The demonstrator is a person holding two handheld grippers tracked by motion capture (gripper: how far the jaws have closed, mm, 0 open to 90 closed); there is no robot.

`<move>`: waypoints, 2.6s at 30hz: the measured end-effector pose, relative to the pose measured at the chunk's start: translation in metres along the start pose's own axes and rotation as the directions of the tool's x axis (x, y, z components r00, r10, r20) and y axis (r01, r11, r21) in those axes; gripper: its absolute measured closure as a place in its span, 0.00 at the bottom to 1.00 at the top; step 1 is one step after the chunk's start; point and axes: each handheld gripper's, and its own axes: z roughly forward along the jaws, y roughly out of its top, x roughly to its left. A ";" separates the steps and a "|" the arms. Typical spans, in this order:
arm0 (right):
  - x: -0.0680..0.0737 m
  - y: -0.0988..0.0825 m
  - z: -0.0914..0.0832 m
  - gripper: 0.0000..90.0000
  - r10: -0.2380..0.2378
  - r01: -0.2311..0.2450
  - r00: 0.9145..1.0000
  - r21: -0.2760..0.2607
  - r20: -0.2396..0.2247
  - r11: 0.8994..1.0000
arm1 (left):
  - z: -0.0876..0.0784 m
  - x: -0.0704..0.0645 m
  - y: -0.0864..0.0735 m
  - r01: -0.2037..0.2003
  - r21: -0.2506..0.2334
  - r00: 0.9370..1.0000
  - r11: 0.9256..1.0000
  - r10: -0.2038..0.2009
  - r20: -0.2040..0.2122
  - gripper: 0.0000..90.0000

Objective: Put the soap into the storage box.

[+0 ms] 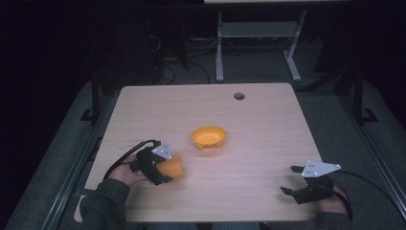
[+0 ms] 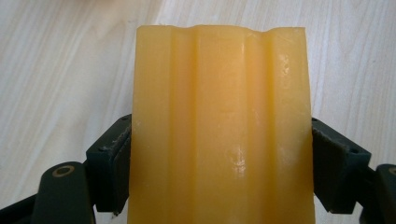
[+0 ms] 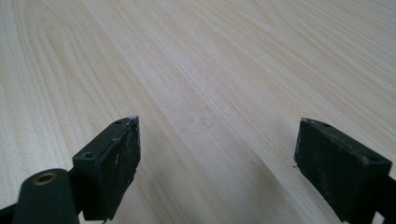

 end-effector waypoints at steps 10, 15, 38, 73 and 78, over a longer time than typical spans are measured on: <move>0.000 0.000 -0.001 0.16 0.002 -0.002 1.000 -0.002 -0.003 1.000 | -0.006 0.006 0.012 -0.009 -0.012 1.000 1.000 0.009 0.004 0.23; 0.000 0.000 0.000 0.16 0.002 -0.002 1.000 -0.003 0.000 1.000 | -0.007 0.008 0.013 -0.006 -0.024 1.000 1.000 0.006 0.007 0.23; 0.000 0.001 0.000 0.16 0.004 -0.004 1.000 0.000 -0.001 1.000 | -0.007 0.024 0.038 -0.015 -0.022 1.000 1.000 0.016 0.012 0.23; -0.003 -0.002 -0.005 0.16 0.014 -0.014 1.000 -0.024 0.010 1.000 | -0.009 0.050 0.087 -0.065 -0.027 0.998 0.998 0.065 0.018 0.23; -0.003 -0.002 -0.005 0.16 0.012 -0.012 1.000 -0.024 0.009 1.000 | -0.007 0.054 0.095 -0.073 -0.021 0.997 0.997 0.073 0.026 0.23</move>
